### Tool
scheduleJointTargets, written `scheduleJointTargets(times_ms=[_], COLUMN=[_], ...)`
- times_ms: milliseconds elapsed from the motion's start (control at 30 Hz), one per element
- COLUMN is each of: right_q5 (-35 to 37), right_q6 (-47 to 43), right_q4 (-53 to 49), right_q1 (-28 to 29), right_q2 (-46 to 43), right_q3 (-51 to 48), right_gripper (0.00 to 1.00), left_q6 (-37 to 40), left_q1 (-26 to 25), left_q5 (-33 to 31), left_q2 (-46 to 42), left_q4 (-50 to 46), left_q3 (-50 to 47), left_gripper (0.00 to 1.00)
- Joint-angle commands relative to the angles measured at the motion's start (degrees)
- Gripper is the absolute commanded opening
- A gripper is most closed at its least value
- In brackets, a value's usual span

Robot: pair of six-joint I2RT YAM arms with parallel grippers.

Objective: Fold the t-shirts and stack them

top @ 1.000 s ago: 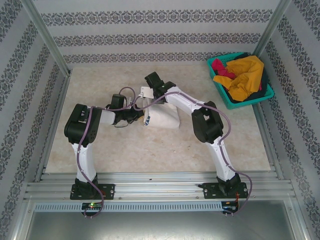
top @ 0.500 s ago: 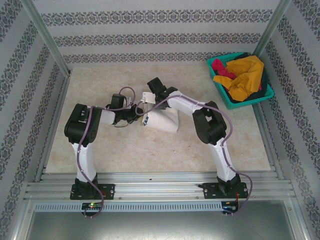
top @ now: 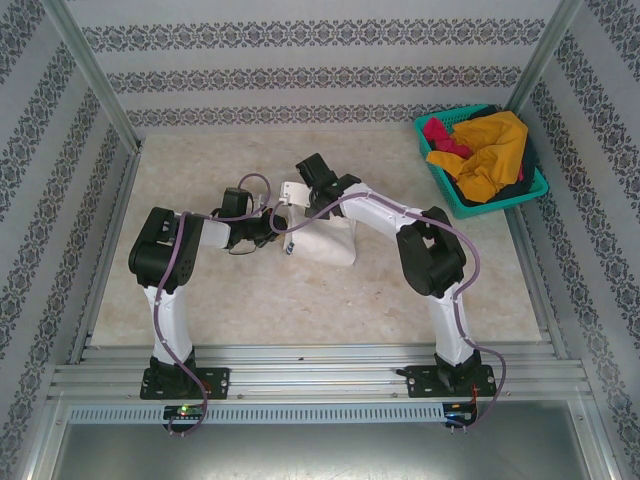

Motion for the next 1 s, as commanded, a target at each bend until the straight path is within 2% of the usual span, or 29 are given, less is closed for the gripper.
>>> scheduleJointTargets(times_ms=[0,100,500,667,700,767,800,833,967], right_q5=[0.01,1.72,-0.30,0.21,0.22,0.17,-0.11,-0.54,-2.74], right_q6=[1.39,1.38,2.57,3.61,3.82,4.71,5.38,5.96,9.14], right_q4=[-1.55,-1.88,-3.16,-2.07,-1.46,0.16,0.96,1.77,5.60], right_q1=[0.18,-0.27,-1.80,-2.13,-2.23,-2.26,-2.37,-2.41,-2.91], right_q2=[-0.01,1.49,5.98,4.98,4.56,3.58,2.76,2.02,-2.80], right_q3=[-0.60,0.36,3.54,2.51,2.16,1.15,0.61,0.07,-3.20], right_gripper=[0.00,0.00,0.00,0.01,0.07,0.29,0.43,0.51,0.69], left_q6=[1.78,1.77,1.07,0.04,0.02,-0.07,-0.01,0.22,1.72], left_q1=[0.13,0.17,0.31,0.37,0.49,0.70,0.72,0.81,0.81], left_q5=[-7.37,-7.28,-7.46,-7.24,-7.37,-7.63,-7.77,-8.04,-9.88], left_q2=[5.95,5.84,5.34,1.05,-0.38,-3.20,-4.81,-6.35,-12.00], left_q4=[-10.93,-10.91,-10.45,-8.87,-9.02,-9.52,-9.92,-10.43,-14.55], left_q3=[-3.05,-2.96,-3.21,-4.89,-5.18,-5.93,-6.24,-6.55,-6.91], left_gripper=[0.00,0.00,0.00,0.23,0.28,0.34,0.37,0.39,0.45])
